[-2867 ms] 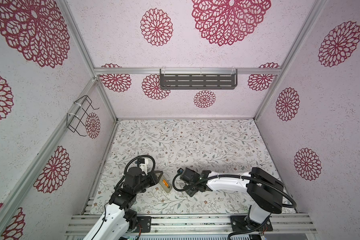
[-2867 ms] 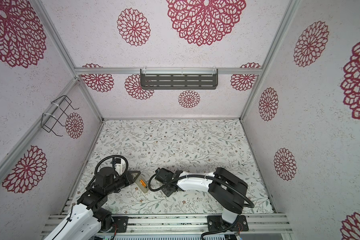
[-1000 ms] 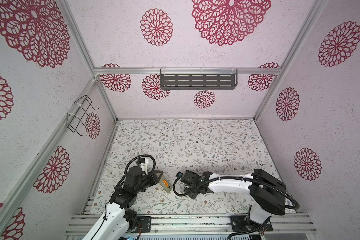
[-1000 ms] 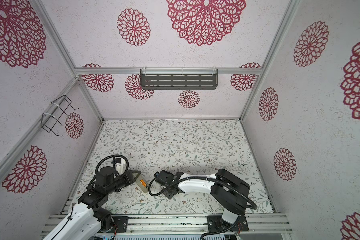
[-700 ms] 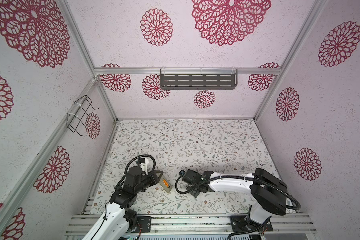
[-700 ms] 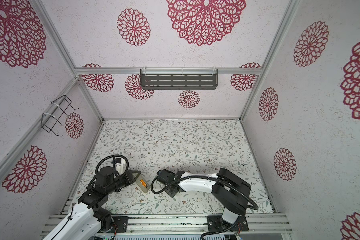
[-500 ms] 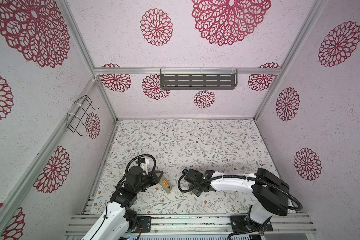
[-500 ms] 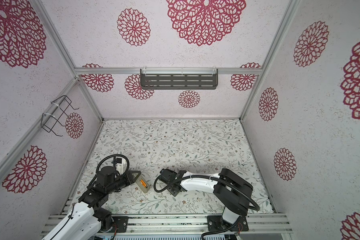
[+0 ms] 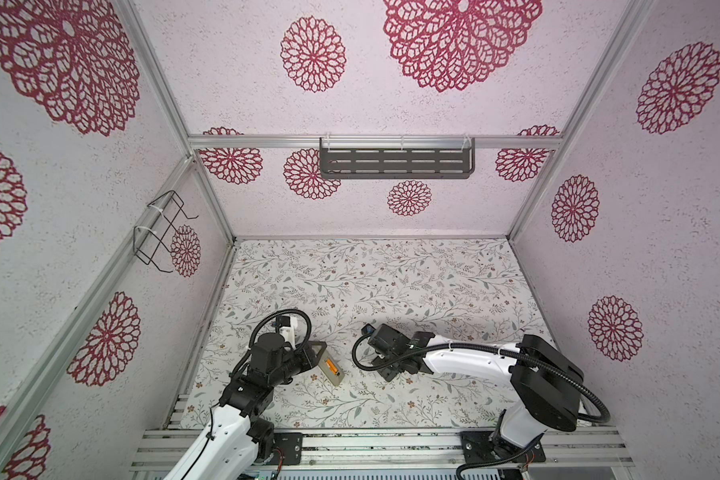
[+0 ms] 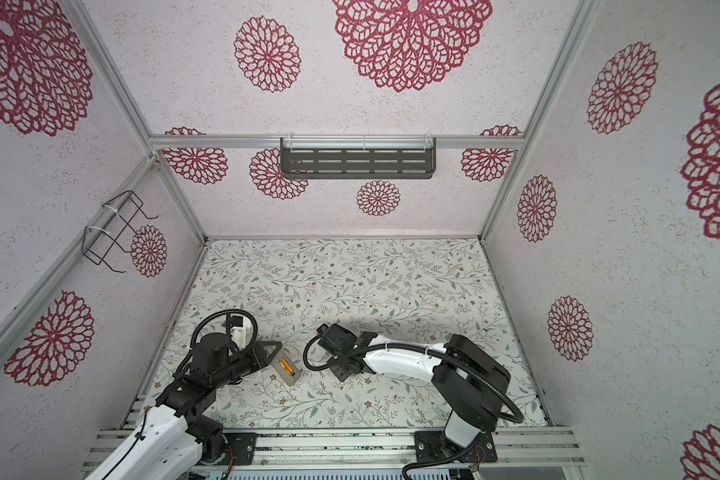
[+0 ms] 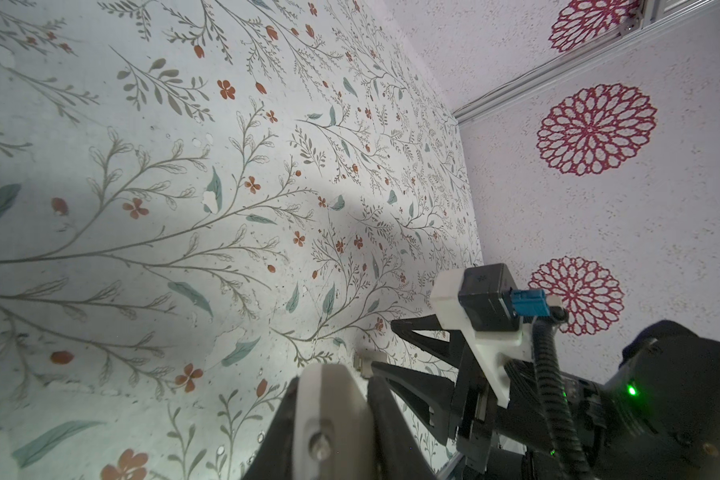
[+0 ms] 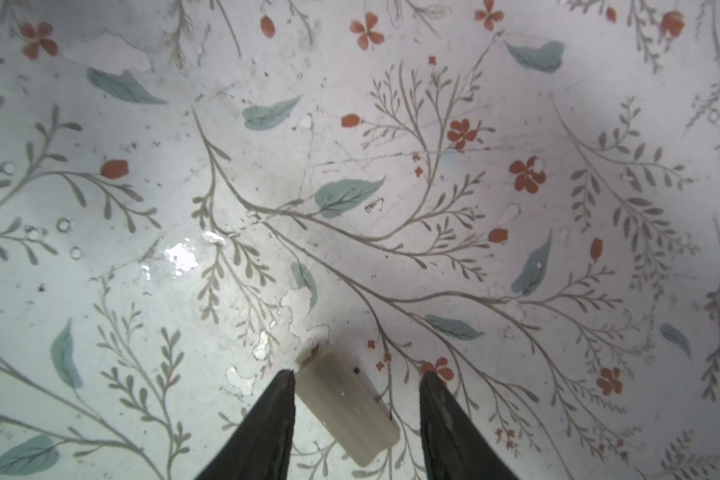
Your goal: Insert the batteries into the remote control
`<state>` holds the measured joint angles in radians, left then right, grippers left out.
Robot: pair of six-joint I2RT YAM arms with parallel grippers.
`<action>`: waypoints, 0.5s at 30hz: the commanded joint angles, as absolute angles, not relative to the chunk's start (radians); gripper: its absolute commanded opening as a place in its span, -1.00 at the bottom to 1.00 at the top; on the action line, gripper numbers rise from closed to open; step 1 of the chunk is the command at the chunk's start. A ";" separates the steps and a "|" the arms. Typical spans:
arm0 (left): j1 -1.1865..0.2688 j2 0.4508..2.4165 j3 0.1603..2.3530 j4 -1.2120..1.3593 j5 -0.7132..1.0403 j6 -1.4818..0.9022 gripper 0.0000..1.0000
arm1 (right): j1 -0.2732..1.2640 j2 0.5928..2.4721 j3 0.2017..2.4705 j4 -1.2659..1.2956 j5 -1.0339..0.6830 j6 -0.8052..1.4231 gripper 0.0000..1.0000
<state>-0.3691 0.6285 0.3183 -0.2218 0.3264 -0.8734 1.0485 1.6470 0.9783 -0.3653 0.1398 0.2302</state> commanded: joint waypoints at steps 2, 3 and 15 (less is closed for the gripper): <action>-0.374 0.624 0.341 -0.187 0.328 -0.855 -1.00 | 1.037 1.661 0.993 -0.329 0.074 0.260 0.01; -0.375 0.624 0.340 -0.186 0.329 -0.853 -1.00 | 1.037 1.661 0.991 -0.323 0.066 0.262 0.01; -0.374 0.617 0.333 -0.184 0.328 -0.854 -1.00 | 1.031 1.693 0.980 -0.303 -0.001 0.266 0.02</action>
